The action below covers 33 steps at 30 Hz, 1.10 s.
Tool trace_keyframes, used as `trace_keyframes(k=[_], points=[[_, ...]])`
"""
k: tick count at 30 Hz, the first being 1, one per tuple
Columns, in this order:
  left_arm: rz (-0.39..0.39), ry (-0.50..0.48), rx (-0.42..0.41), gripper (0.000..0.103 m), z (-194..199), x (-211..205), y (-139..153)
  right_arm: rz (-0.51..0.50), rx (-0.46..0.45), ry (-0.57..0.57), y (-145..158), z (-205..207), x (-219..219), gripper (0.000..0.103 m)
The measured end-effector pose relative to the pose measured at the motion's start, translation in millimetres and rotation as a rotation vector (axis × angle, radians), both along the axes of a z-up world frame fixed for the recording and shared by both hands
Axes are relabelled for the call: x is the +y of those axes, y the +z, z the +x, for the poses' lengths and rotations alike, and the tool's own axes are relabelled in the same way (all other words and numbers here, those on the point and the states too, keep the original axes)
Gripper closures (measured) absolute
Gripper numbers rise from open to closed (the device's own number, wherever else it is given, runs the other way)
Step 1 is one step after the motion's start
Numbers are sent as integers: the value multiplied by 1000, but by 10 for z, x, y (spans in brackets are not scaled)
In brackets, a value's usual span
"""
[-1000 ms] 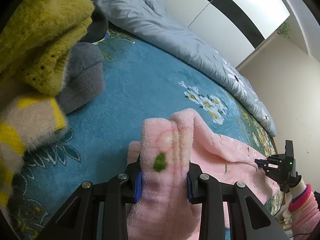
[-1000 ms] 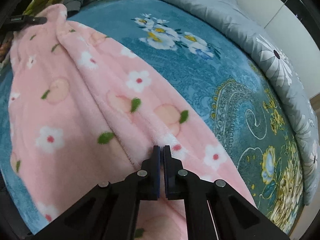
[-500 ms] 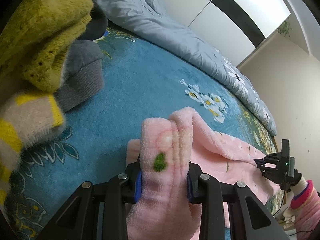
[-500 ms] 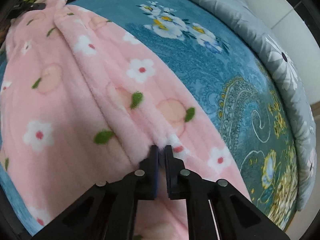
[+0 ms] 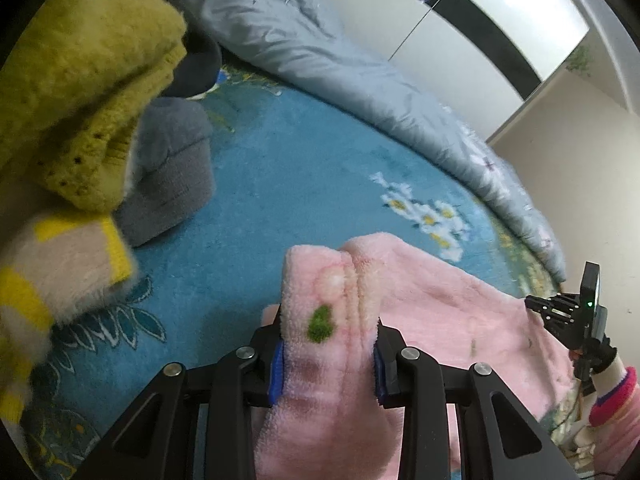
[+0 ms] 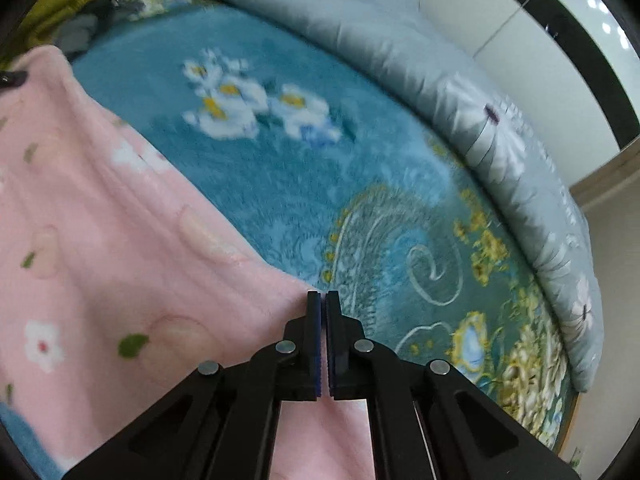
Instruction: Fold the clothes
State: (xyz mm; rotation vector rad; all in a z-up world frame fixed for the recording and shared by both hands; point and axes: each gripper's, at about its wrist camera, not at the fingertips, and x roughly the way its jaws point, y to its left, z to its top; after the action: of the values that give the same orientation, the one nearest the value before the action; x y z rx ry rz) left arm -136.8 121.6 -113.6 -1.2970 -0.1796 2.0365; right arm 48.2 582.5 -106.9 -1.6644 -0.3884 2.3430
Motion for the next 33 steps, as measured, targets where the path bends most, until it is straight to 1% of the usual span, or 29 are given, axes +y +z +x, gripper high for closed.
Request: trace_keyframes(k=[2,4,6,9,10,11,12,13,14,15,17,18,20,21,23,25,26,27,29,31,33], points=[[-41,11,-17,68,-40,43,-67,-19,-13,-20,-114,-35,47,102],[-53,15,-23,66,-54,46,-103,-38,-19,-38,-192,-67,91,102],[-70,20,-26,66,-59,56,-124,-60,-21,-59,-200,-83,128,102],[-86,18,-29,65,-37,67,-104,-59,-29,-60,-173,-68,97,101],[-91,16,-30,64,-27,69,-90,-62,-21,-59,-118,-34,76,101],[-94,13,-30,62,-15,69,-71,-66,-9,-61,-51,8,56,97],[-95,6,-33,57,5,59,-26,-71,2,-62,16,49,36,93],[-95,2,-33,50,33,43,25,-74,30,-78,119,124,11,81],[-91,-1,-29,46,69,7,79,-84,69,-100,232,228,-6,74],[-87,1,-19,41,108,-34,127,-98,110,-122,343,340,-18,74],[-68,18,8,40,227,-160,232,-162,224,-194,555,672,-43,74],[-54,26,15,39,303,-237,269,-208,299,-239,645,922,-113,74],[-22,43,20,37,467,-395,296,-282,392,-267,694,1295,-320,74],[-11,61,17,36,548,-473,287,-315,420,-265,673,1466,-445,74],[26,118,-13,36,679,-646,212,-381,448,-244,579,1732,-767,74],[68,177,-47,35,808,-820,132,-442,451,-197,459,1862,-1130,74],[116,219,-80,35,854,-913,66,-466,437,-170,405,1873,-1292,74],[165,254,-121,34,892,-989,-23,-487,417,-142,355,1865,-1446,74],[228,296,-226,34,931,-1040,-223,-514,379,-112,222,1777,-1671,74],[264,285,-352,34,936,-1019,-401,-557,352,-128,89,1668,-1753,73],[328,280,-418,34,934,-1014,-480,-606,354,-159,7,1616,-1780,64]])
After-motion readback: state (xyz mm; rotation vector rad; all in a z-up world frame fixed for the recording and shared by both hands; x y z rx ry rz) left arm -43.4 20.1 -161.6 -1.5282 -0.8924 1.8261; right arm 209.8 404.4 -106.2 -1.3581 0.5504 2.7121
